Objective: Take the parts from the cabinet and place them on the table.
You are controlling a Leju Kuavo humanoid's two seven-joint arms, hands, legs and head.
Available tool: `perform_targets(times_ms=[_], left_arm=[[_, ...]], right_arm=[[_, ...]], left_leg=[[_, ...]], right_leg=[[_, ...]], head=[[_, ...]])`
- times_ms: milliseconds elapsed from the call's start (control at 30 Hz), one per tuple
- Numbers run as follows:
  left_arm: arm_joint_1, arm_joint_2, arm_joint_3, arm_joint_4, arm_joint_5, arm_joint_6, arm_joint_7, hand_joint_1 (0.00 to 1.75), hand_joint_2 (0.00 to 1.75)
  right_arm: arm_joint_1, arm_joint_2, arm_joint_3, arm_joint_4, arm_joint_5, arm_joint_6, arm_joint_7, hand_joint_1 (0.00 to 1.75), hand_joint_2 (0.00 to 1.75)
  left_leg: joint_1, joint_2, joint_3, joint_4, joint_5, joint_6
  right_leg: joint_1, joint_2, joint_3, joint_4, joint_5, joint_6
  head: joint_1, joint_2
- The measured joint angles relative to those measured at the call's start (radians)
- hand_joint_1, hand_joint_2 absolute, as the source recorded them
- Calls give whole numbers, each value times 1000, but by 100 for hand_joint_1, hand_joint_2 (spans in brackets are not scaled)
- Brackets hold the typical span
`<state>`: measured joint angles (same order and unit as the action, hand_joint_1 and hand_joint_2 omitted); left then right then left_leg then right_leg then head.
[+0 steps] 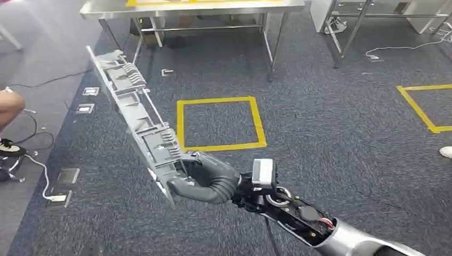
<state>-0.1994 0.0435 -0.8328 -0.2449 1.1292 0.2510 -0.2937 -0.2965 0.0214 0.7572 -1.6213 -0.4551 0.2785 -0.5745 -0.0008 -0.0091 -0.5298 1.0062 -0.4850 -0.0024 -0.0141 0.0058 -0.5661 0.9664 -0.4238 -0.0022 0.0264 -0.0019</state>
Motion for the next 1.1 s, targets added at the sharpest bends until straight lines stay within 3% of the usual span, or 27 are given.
perform_targets(times_ms=[33, 100, 133, 167, 200, 300, 333, 367, 400, 467, 500, 567, 600, 633, 667, 700, 733, 800, 833, 867, 900, 1000, 1033, 1100], left_arm=[[-1, -1, 0, -1, 0, 0, 0, 0, 175], [1, 0, 0, -1, 0, 0, 0, 0, 175], [3, -1, 0, -2, 0, -1, 0, 0, 175], [5, -1, 0, -2, 0, -2, 1, 0, 175], [6, 0, 0, -2, 0, -2, 1, 0, 175], [7, 1, 0, -2, -1, -2, 1, 0, 175], [5, 0, 0, -2, -1, -2, 1, 0, 175], [3, 0, 0, -2, -1, -2, 1, 0, 175], [3, -1, 0, -3, -1, -2, 2, 0, 175], [7, -2, 0, -4, -2, -2, 2, 0, 175], [8, -3, 0, -5, -2, -2, 2, 0, 175], [3, 0, 0, -5, -8, -2, 2, 0, 175], [1, 0, 0, -5, -11, -2, 2, 0, 175], [1, 0, 0, -5, -11, -3, 2, 0, 175], [1, -1, 0, -5, -12, -5, 2, 0, 175], [1, -1, 0, -5, -13, -8, 2, 0, 175], [1, -1, 0, -5, -15, -11, 2, 0, 175], [-1, -4, 0, -6, -15, -11, 2, 0, 175], [0, -7, 0, -6, -15, -11, 2, 0, 175], [0, -7, 0, -6, -15, -11, 1, 0, 175], [0, -6, 0, -6, -15, -11, 1, 0, 175], [1, -1, 0, -6, -15, -9, 0, 0, 175], [-1, -6, 0, -7, -15, -9, -1, 0, 175], [-2, -5, 0, -7, -15, -8, 0, 0, 175]], right_arm=[[-3, 0, -1, 0, 0, 0, -1, 175, 175], [-2, 0, -1, 0, 0, 0, -2, 175, 175], [-1, 0, 0, 0, 0, 0, -2, 175, 175], [2, 0, 0, 0, 0, 1, -1, 175, 175], [3, 0, 0, 0, 0, 0, 0, 175, 175], [2, 0, 0, 0, 0, 0, -1, 175, 175], [1, 0, 0, 1, 0, 0, -1, 175, 175], [0, 0, -1, 0, 0, 0, -2, 175, 175], [0, 0, 0, 0, 0, 0, -2, 175, 175], [1, -1, -1, 0, 0, 0, 0, 175, 175], [2, -1, -1, 0, 0, -1, 1, 175, 175], [0, -1, -5, 0, 2, -16, 4, 175, 175], [0, -2, -6, 0, 3, -29, 9, 175, 175], [1, -2, -6, 1, 3, -40, 15, 175, 175], [2, -3, -6, 3, 4, -45, 19, 175, 175], [2, -4, -8, 7, 8, -53, 22, 175, 175], [2, -4, -11, 11, 9, -63, 26, 175, 175], [-1, -4, -18, 16, 10, -72, 28, 175, 175], [-3, -4, -21, 19, 9, -75, 27, 175, 175], [-8, -4, -21, 22, 10, -76, 28, 175, 175], [-9, -4, -23, 24, 10, -78, 28, 175, 175], [-9, -3, -23, 35, 9, -84, 32, 175, 175], [-12, -3, -24, 39, 10, -85, 32, 175, 175], [-20, -3, -23, 44, 9, -85, 31, 175, 175]], left_leg=[[2, 0, -43, 72, -14, -6], [6, 0, -145, 225, -77, -12], [7, 1, -188, 272, -99, -13], [9, 1, -202, 266, -89, -14], [10, 1, -197, 224, -57, -13], [15, 4, -111, -38, 129, -10], [8, 5, -116, -33, 107, -6], [1, 6, -114, -38, 82, 5], [-1, 5, -114, -36, 110, 15], [4, 4, -97, -39, 98, 27], [6, 4, -86, -44, 93, 32], [4, 3, -73, -44, 84, 44], [0, 2, -66, -44, 77, 47], [-4, 2, -59, -44, 70, 50], [-8, 1, -52, -44, 64, 53], [-13, -1, -43, -44, 57, 55], [-16, -3, -32, -44, 51, 56], [-21, -3, -15, -46, 38, 55], [-26, -4, -11, -45, 34, 52], [-23, -4, -14, -49, 33, 50], [-23, -1, -13, -53, 31, 46], [-25, 0, -6, -30, 23, 34], [-25, 1, -27, 11, 12, 25], [-10, 1, -115, 150, -42, 12]], right_leg=[[0, -1, 2, 0, -3, -5], [0, 0, 10, 0, -14, -7], [0, 1, 17, 0, -21, -8], [0, 3, 26, 0, -29, -7], [-1, 5, 37, 0, -37, -6], [-3, 5, 74, -1, -66, 5], [-2, 4, 80, -4, -70, 11], [-2, 6, 73, -4, -74, 17], [-2, 5, 78, -8, -80, 26], [0, 4, 91, 2, -82, 35], [-3, -1, 76, 31, -89, 39], [-2, -1, 1, 170, -121, 41], [-1, -1, -64, 272, -161, 41], [-1, -1, -111, 334, -190, 41], [3, -1, -134, 347, -193, 37], [6, -1, -133, 315, -168, 30], [12, -1, -113, 241, -117, 19], [36, -5, -46, 45, 15, -15], [45, -10, -39, 12, 1, -27], [46, -6, -35, 3, -16, -23], [45, -7, -21, -4, 4, -29], [29, -9, 14, -31, 13, -30], [25, -10, 22, -37, 13, -31], [22, -10, 24, -37, 10, -30]], head=[[-8, 0], [-10, 0], [-13, 0], [-15, 0], [-16, 0], [-18, 0], [-20, 0], [-26, 0], [-23, 0], [-16, 0], [-11, 0], [-2, 0], [4, 0], [9, 0], [12, 0], [13, 0], [17, 0], [22, 0], [12, 0], [12, 0], [16, 0], [17, 0], [12, 0], [-2, 0]])
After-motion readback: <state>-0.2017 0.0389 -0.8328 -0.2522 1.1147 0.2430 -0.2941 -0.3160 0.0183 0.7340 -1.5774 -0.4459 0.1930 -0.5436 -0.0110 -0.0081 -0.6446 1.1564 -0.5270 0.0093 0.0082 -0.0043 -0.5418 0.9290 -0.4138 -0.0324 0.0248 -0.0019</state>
